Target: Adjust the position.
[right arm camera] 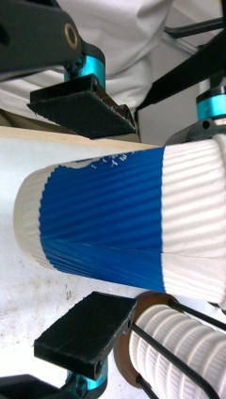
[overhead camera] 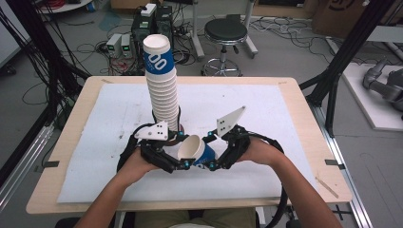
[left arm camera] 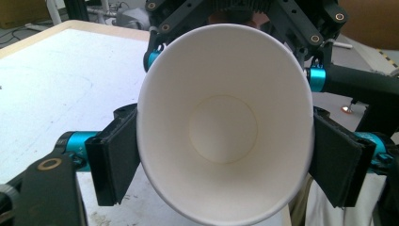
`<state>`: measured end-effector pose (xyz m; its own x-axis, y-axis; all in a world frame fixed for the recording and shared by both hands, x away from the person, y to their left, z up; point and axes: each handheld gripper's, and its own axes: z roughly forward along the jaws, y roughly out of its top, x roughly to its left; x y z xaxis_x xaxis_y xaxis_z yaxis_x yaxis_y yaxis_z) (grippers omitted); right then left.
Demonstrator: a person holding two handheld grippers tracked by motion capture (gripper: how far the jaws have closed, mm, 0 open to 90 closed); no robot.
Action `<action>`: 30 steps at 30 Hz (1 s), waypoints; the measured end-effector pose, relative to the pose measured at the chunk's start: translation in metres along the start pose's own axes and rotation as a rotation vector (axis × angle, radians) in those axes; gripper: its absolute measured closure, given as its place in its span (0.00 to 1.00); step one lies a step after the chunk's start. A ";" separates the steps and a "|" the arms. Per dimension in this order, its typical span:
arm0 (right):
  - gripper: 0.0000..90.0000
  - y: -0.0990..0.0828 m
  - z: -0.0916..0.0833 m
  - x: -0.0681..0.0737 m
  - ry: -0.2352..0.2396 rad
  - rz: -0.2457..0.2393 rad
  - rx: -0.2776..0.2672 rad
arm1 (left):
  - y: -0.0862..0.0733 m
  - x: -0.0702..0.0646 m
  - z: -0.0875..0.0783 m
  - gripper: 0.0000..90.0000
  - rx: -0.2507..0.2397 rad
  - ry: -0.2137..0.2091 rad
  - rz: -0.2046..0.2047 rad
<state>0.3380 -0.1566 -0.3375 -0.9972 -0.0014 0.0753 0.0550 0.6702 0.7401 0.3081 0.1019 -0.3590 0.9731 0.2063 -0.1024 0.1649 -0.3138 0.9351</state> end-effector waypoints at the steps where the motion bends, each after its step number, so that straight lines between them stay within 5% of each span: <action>1: 0.18 0.001 0.001 0.000 0.006 0.000 0.013 | 0.000 0.000 0.000 0.22 0.007 -0.001 0.005; 8: 0.18 0.005 0.012 -0.002 0.041 -0.009 0.070 | 0.001 -0.001 0.002 0.21 0.028 -0.016 0.014; 21: 0.18 0.009 0.020 -0.004 0.074 -0.013 0.096 | 0.000 -0.003 0.005 0.21 0.047 -0.027 0.019; 30: 0.27 0.011 0.023 -0.004 0.103 -0.024 0.111 | 0.000 -0.003 0.007 0.21 0.060 -0.033 0.032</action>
<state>0.3415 -0.1322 -0.3455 -0.9872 -0.0908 0.1309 0.0195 0.7467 0.6649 0.3058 0.0952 -0.3608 0.9826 0.1654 -0.0849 0.1422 -0.3747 0.9162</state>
